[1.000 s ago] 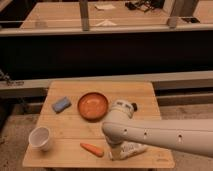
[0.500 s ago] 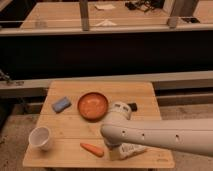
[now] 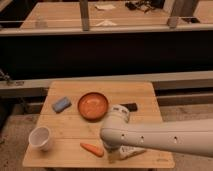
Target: Drag the pepper across the table
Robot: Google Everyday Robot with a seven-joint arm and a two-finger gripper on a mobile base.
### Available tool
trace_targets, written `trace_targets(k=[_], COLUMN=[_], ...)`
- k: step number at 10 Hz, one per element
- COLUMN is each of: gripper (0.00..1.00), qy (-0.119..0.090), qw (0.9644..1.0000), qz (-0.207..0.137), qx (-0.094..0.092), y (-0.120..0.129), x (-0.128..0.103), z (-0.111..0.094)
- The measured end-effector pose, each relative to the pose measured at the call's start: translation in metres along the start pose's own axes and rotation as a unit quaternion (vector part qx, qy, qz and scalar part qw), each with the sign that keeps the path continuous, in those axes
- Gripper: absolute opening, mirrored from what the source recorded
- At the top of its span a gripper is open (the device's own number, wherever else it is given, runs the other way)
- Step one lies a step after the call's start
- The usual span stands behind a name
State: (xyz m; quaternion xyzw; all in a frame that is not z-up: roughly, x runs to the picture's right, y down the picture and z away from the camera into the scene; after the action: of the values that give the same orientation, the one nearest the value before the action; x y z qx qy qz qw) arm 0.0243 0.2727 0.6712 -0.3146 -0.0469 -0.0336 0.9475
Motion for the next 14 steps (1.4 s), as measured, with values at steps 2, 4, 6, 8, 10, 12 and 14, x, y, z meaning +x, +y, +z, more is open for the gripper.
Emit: trace_targets(k=[2,4,6,8,10,12,14], gripper=[0.75,0.75,0.75,0.75,0.75,0.69,0.69], qy=[-0.004,-0.007,-0.009,-0.011,-0.013,-0.015,-0.017], qw=[1.0,0.9998,0.9998,0.9997,0.9996,0.9993,0.999], qz=[0.004,0.016,0.02,0.022,0.024,0.033,0.04], qx=[0.002,0.003,0.002,0.001,0.0,0.0,0.001], y=[0.002,0.004,0.005,0.007,0.007,0.009,0.01], x=[-0.001,-0.002,-0.004,-0.007,-0.01,-0.012,-0.014], z=[0.003,0.006,0.009,0.013,0.016,0.019,0.022])
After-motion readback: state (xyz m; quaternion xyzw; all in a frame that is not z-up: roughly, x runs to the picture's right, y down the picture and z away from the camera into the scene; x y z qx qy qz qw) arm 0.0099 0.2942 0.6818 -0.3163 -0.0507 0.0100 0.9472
